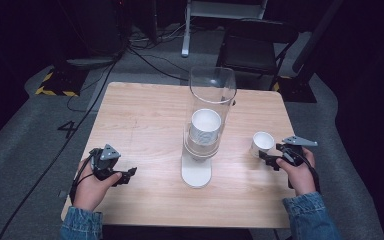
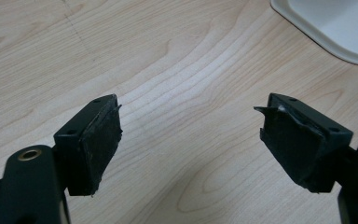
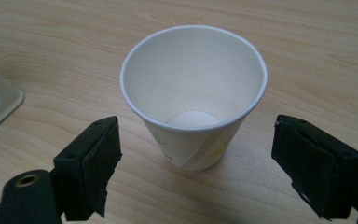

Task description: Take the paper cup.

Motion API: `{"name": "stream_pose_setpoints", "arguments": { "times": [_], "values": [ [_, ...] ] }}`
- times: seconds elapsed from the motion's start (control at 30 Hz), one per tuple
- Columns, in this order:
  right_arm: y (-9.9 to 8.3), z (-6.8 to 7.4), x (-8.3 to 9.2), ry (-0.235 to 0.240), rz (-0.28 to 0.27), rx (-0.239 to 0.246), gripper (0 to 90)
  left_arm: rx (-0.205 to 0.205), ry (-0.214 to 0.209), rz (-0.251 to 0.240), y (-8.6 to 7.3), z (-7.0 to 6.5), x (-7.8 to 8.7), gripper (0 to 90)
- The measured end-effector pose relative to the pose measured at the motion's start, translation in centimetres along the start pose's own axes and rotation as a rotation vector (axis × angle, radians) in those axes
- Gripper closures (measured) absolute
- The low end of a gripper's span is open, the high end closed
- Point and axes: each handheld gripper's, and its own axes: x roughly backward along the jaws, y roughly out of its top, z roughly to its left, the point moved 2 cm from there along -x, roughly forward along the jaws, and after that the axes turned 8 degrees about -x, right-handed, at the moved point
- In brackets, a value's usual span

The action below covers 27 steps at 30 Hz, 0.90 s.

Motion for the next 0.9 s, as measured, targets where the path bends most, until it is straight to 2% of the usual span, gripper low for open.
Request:
{"name": "stream_pose_setpoints", "arguments": {
  "times": [0.17,0.37,0.5,0.6,0.7,0.73,0.83,0.9],
  "values": [
    [0.7,0.6,2.0,0.022,-0.037,0.019,16.3,0.003,-0.01,-0.019,0.2,0.0,0.3,20.1],
    [1.1,2.4,4.0,0.099,-0.066,0.05,16.5,0.003,-0.045,-0.051,0.6,-0.4,0.7,19.5],
    [1.5,3.5,5.6,0.106,-0.088,0.085,16.5,0.0,-0.062,-0.06,0.7,-0.5,1.0,18.0],
    [1.5,4.2,6.7,0.123,-0.101,0.104,16.6,-0.026,-0.073,-0.072,0.8,-0.4,1.3,17.0],
    [1.2,4.8,7.4,0.204,-0.097,0.069,16.6,-0.033,-0.085,-0.093,1.0,-0.5,1.6,16.5],
    [1.2,4.9,7.7,0.208,-0.097,0.071,16.6,-0.035,-0.083,-0.091,1.0,-0.5,1.6,16.5],
    [0.7,4.9,8.2,0.159,-0.086,0.107,16.6,-0.032,-0.088,-0.085,1.1,-0.6,1.6,16.5],
    [0.2,5.0,8.4,0.128,-0.075,0.117,16.5,-0.046,-0.089,-0.066,1.0,-0.5,1.4,16.5]
  ]
}}
